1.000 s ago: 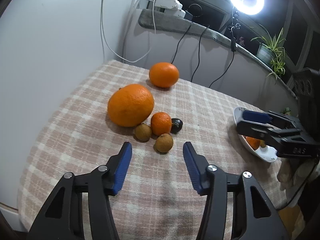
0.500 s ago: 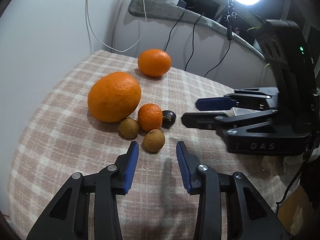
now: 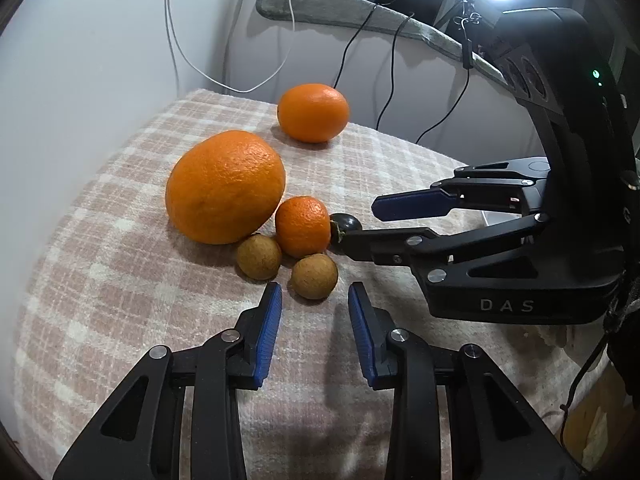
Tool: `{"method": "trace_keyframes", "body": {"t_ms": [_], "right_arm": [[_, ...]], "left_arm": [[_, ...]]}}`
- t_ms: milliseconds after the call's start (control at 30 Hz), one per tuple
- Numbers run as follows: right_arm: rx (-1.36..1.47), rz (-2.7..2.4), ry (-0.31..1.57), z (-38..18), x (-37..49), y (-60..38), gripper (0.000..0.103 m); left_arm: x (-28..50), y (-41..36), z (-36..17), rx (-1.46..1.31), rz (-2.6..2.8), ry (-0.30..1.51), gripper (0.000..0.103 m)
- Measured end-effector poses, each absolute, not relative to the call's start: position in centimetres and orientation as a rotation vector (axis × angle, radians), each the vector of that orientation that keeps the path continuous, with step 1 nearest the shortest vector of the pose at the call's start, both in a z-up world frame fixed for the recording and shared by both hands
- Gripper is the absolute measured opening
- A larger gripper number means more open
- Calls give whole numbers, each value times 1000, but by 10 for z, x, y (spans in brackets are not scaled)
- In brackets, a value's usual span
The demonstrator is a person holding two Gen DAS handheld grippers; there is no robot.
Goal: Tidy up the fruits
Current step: 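Grasp a brown kiwi with the left tool while the right tool grasps a dark plum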
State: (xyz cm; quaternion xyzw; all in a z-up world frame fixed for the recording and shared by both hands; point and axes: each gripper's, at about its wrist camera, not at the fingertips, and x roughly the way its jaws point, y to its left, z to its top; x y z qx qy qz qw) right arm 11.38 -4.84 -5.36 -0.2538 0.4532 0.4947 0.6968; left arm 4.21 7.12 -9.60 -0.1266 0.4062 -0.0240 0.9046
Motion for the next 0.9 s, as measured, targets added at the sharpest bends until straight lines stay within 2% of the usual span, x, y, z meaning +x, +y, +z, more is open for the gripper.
{"method": "trace_keyframes", "body": {"t_ms": [133,233,600,667,900], "right_arm": [[-565,1116,1019,-57,116,-44,41],[-566,1127,1032,-62,119,-39,41],[-548,1159,1048,-60,124,-44,41],[-554,1161,1051,-60,126,-43,34],[-579,1173,1062,-67,126,-36,34]], "left_arm": [[46,70,-97,-251,-46,845,30],[49,73,-99,-255,-37,848,23],[49,74,-101,-268,-42,841,22],[48,74,-101,-269,-42,841,22],[48,76,-100,-279,-41,839,22]]}}
